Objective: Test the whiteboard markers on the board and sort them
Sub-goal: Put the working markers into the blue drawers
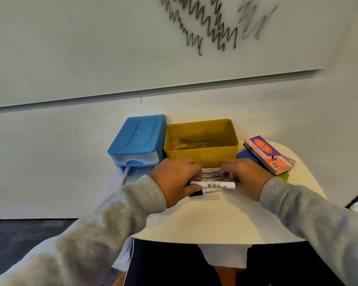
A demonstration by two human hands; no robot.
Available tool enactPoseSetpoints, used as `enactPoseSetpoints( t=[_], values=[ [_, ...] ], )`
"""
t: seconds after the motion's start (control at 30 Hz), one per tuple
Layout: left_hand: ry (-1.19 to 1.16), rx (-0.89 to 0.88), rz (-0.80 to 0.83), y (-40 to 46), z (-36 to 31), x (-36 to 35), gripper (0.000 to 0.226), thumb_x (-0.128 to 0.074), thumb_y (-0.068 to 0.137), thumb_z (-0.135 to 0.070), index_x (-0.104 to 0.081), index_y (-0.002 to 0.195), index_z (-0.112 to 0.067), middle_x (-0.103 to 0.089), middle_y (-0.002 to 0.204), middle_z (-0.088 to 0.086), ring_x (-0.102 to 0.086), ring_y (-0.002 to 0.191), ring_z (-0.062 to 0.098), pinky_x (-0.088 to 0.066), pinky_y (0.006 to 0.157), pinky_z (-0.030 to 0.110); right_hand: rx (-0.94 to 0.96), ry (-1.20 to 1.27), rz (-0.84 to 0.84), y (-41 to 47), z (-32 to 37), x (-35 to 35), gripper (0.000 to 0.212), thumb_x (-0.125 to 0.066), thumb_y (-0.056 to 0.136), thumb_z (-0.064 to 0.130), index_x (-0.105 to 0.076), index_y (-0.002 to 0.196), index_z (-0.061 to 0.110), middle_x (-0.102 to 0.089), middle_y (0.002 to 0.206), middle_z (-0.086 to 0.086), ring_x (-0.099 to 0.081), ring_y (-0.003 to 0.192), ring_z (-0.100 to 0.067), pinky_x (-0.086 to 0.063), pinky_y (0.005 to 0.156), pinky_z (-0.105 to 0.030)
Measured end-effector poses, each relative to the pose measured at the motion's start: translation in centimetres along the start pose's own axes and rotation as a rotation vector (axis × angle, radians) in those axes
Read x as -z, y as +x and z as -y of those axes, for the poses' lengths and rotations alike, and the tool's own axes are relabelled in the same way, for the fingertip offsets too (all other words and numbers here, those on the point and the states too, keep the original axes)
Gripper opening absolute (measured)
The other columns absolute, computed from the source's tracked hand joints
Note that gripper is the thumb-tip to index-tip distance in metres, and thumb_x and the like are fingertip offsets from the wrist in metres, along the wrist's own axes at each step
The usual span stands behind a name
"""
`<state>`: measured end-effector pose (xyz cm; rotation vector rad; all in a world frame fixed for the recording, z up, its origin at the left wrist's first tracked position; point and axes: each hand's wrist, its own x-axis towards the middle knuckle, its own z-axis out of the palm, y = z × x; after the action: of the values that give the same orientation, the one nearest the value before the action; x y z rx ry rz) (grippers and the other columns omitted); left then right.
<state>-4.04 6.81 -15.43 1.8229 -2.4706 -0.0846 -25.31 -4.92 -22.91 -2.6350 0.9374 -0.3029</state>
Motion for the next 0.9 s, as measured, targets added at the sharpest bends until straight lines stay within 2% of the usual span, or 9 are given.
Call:
enactPoseSetpoints(
  t=[0.1, 0.2, 0.27, 0.33, 0.43, 0.57, 0.73, 0.83, 0.9],
  values=[
    [0.089, -0.028, 0.083, 1.3, -1.1, -1.5, 0.021, -0.06, 0.096, -0.041, -0.063, 0.11, -0.026, -0.064, 0.112, -0.001, -0.06, 0.1, 0.02, -0.047, 0.081, 0.033, -0.114, 0.14, -0.087, 0.1, -1.2, 1.2, 0.021, -0.063, 0.094, 0.009, -0.072, 0.094, 0.028, -0.067, 0.092, 0.012, -0.062, 0.086, -0.009, -0.049, 0.077, -0.022],
    [0.238, -0.008, 0.185, 2.5, -2.0, -3.8, 0.022, -0.06, 0.096, -0.035, -0.064, 0.114, -0.023, -0.066, 0.118, 0.005, -0.062, 0.106, 0.03, -0.051, 0.09, 0.041, -0.114, 0.187, -0.106, -0.1, -1.4, 1.7, 0.03, -0.061, 0.092, 0.002, -0.072, 0.09, 0.029, -0.066, 0.085, 0.015, -0.061, 0.082, 0.0, -0.049, 0.075, -0.022],
    [0.306, 0.009, 0.209, 3.2, -2.3, -4.8, 0.025, -0.06, 0.095, -0.032, -0.061, 0.118, -0.021, -0.065, 0.12, 0.008, -0.062, 0.109, 0.033, -0.048, 0.092, 0.042, -0.081, 0.188, -0.069, -0.5, -0.9, 1.8, 0.022, -0.066, 0.091, 0.008, -0.073, 0.092, 0.029, -0.066, 0.087, 0.016, -0.06, 0.08, 0.002, -0.047, 0.074, -0.02],
    [0.334, 0.025, 0.19, 3.6, -2.4, -5.0, 0.029, -0.061, 0.095, -0.033, -0.06, 0.121, -0.02, -0.065, 0.121, 0.008, -0.062, 0.109, 0.034, -0.048, 0.091, 0.042, -0.034, 0.145, -0.001, -0.7, -0.4, 1.7, 0.008, -0.073, 0.088, 0.024, -0.073, 0.094, 0.029, -0.064, 0.087, 0.016, -0.057, 0.074, 0.0, -0.044, 0.068, -0.018],
    [0.33, 0.038, 0.166, 3.7, -2.2, -5.1, 0.035, -0.064, 0.093, -0.036, -0.059, 0.124, -0.022, -0.066, 0.121, 0.008, -0.064, 0.106, 0.034, -0.053, 0.091, 0.043, 0.004, 0.022, 0.073, -0.7, 0.1, 0.8, 0.019, -0.077, 0.084, 0.04, -0.072, 0.098, 0.028, -0.06, 0.094, 0.012, -0.052, 0.075, -0.002, -0.047, 0.07, -0.019],
    [0.28, 0.025, 0.15, 3.3, -1.8, -4.9, 0.032, -0.064, 0.093, -0.036, -0.06, 0.121, -0.022, -0.066, 0.12, 0.008, -0.064, 0.105, 0.033, -0.054, 0.087, 0.04, -0.001, -0.031, 0.052, -0.6, 0.7, -0.3, 0.025, -0.076, 0.084, 0.044, -0.069, 0.103, 0.029, -0.051, 0.098, 0.014, -0.05, 0.086, -0.007, -0.045, 0.073, -0.021],
    [0.066, 0.024, 0.099, 1.5, -0.4, -2.0, 0.024, -0.064, 0.093, -0.045, -0.058, 0.109, -0.027, -0.066, 0.104, -0.003, -0.062, 0.089, 0.019, -0.052, 0.072, 0.03, -0.002, -0.057, 0.044, -0.7, 1.3, -0.7, 0.024, -0.073, 0.086, 0.042, -0.067, 0.105, 0.029, -0.052, 0.102, 0.013, -0.056, 0.09, -0.011, -0.052, 0.076, -0.027],
    [-0.045, 0.057, -0.029, -1.3, 1.2, 1.8, 0.014, -0.064, 0.093, -0.042, -0.058, 0.097, -0.029, -0.061, 0.088, -0.013, -0.056, 0.075, 0.005, -0.048, 0.066, 0.021, 0.004, -0.034, 0.044, -0.7, 1.7, -1.0, 0.02, -0.073, 0.086, 0.039, -0.067, 0.103, 0.03, -0.047, 0.1, 0.018, -0.058, 0.094, -0.01, -0.052, 0.077, -0.024],
    [-0.088, 0.143, -0.083, -3.8, 3.2, 3.8, 0.012, -0.066, 0.092, -0.039, -0.059, 0.091, -0.03, -0.059, 0.08, -0.016, -0.055, 0.069, 0.002, -0.045, 0.062, 0.016, 0.015, -0.014, 0.037, -0.4, 2.0, -1.0, 0.018, -0.074, 0.086, 0.036, -0.068, 0.102, 0.03, -0.048, 0.099, 0.019, -0.057, 0.093, -0.008, -0.049, 0.075, -0.019]
  ],
)
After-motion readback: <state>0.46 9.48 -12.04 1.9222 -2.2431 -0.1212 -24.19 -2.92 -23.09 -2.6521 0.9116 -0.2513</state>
